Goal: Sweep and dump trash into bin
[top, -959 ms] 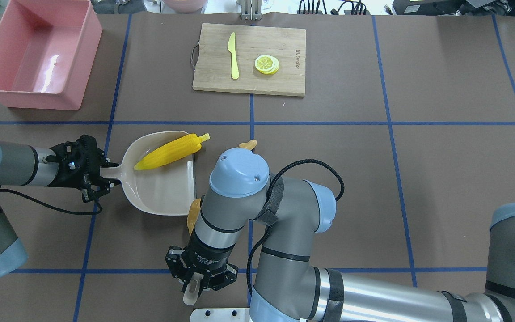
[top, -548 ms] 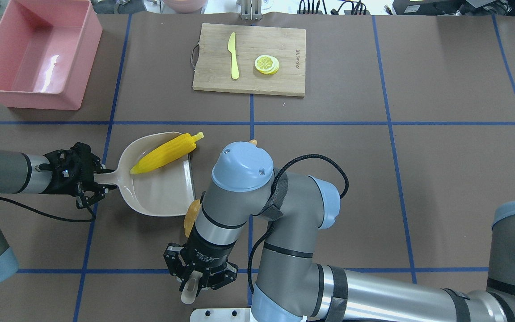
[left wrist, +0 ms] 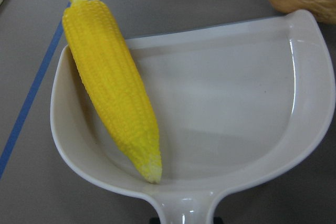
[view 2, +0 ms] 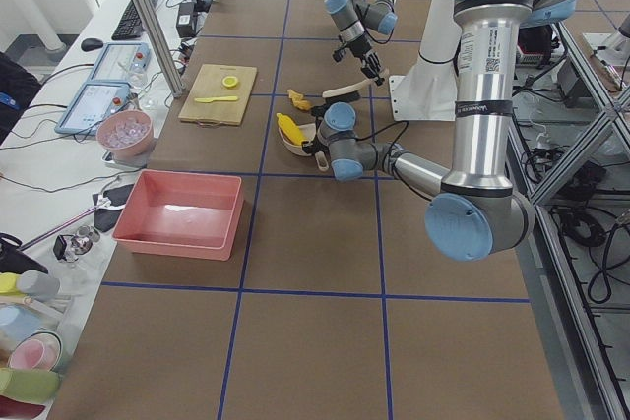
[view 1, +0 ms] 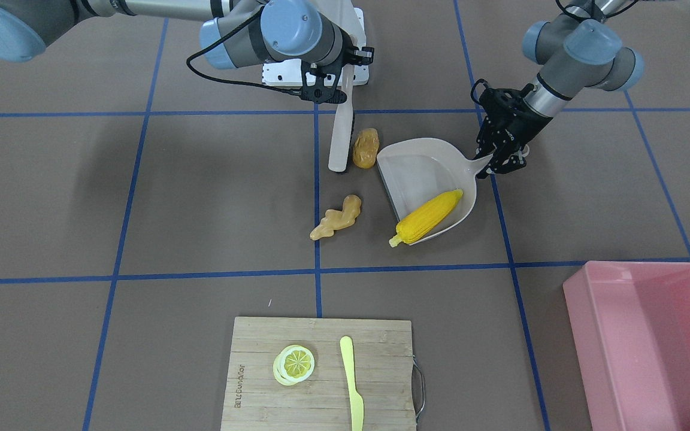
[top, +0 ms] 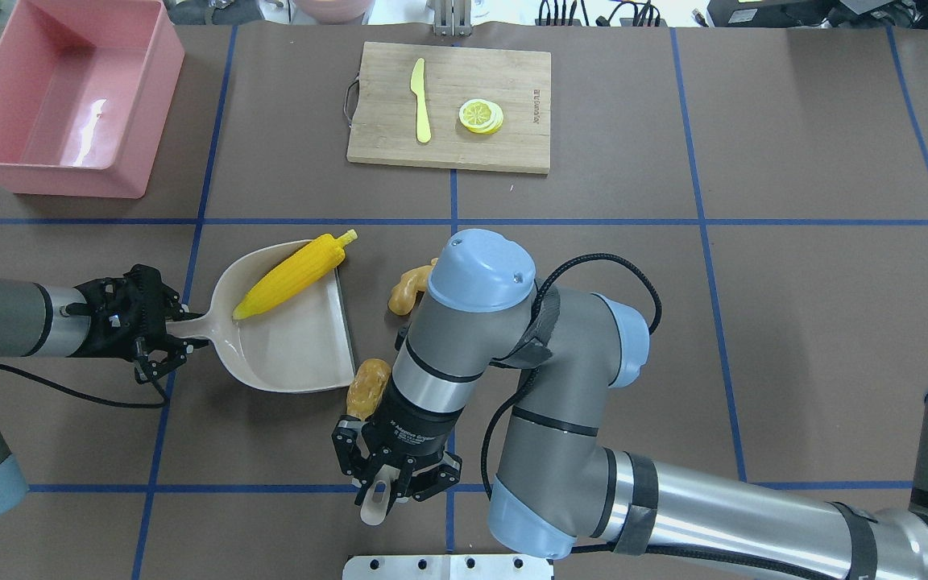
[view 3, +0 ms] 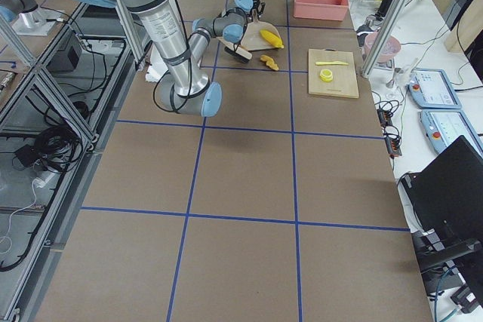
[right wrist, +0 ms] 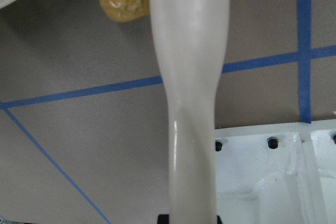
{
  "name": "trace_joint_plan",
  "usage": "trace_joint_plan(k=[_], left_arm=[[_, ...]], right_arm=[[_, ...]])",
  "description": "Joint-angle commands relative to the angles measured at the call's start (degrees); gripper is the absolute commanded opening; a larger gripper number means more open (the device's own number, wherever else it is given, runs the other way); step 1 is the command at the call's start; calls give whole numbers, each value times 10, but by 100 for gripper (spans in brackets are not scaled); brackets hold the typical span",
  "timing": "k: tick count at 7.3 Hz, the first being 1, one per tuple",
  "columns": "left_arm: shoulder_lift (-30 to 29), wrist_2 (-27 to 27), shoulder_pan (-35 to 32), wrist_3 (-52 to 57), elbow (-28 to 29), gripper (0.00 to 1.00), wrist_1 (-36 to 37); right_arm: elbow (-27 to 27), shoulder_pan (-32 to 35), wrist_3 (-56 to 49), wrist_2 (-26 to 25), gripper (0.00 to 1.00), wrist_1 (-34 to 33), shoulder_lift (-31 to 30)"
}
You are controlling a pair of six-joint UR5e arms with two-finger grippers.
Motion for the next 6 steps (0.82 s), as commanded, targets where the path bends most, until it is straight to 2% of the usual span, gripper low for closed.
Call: trace_joint_plan(k=[1, 2, 6], left_arm=[[7, -1, 1, 6, -8, 3, 1], [14, -1, 1, 6, -14, 0, 1], [27, 0, 18, 73, -20, 0, 3]], right_arm=[[7, 22, -1, 31, 0, 5, -13], [20, 22, 4, 30, 0, 5, -12], [63, 25, 12, 45, 0, -2, -34]])
